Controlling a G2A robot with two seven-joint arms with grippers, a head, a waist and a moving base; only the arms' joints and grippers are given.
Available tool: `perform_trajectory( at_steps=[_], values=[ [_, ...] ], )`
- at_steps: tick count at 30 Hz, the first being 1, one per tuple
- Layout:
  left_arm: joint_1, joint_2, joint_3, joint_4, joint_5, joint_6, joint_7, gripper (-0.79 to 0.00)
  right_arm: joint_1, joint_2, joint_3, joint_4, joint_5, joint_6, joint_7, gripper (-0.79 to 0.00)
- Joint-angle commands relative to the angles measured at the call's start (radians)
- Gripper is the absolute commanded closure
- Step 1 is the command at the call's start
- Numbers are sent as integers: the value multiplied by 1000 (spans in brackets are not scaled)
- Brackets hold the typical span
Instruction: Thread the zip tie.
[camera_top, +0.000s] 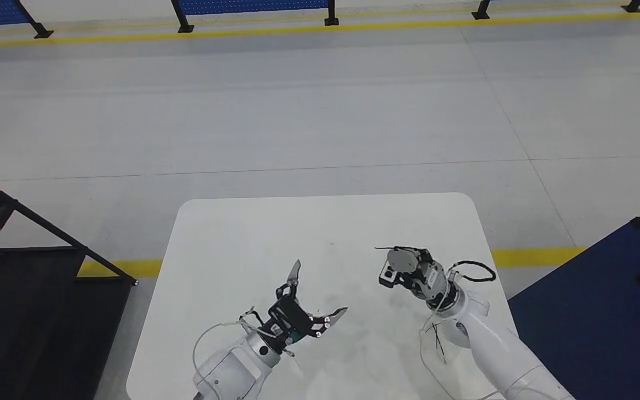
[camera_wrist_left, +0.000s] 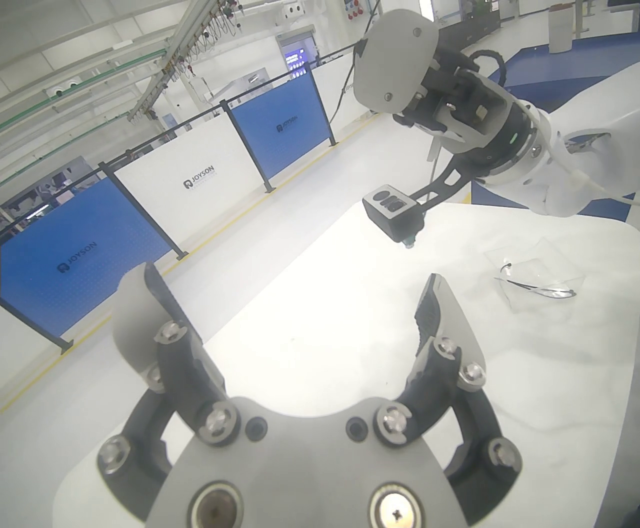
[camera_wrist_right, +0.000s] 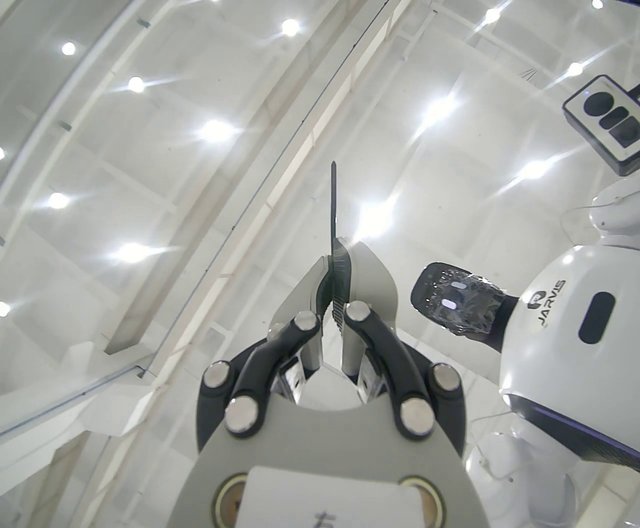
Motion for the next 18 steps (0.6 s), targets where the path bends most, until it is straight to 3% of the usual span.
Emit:
perform_trajectory(
  at_steps=[1, 11, 18],
  values=[
    [1, 0, -1, 0, -2, 2, 1, -785, 0, 0, 0, -1, 2, 1, 0, 0],
    [-2, 0, 2, -4, 4, 3, -4, -785, -13, -3, -1, -11, 22, 4, -23, 0],
    [-12, -1, 20, -8, 47, 6, -12, -785, -35, -17, 4, -5, 132, 101, -102, 0]
  ],
)
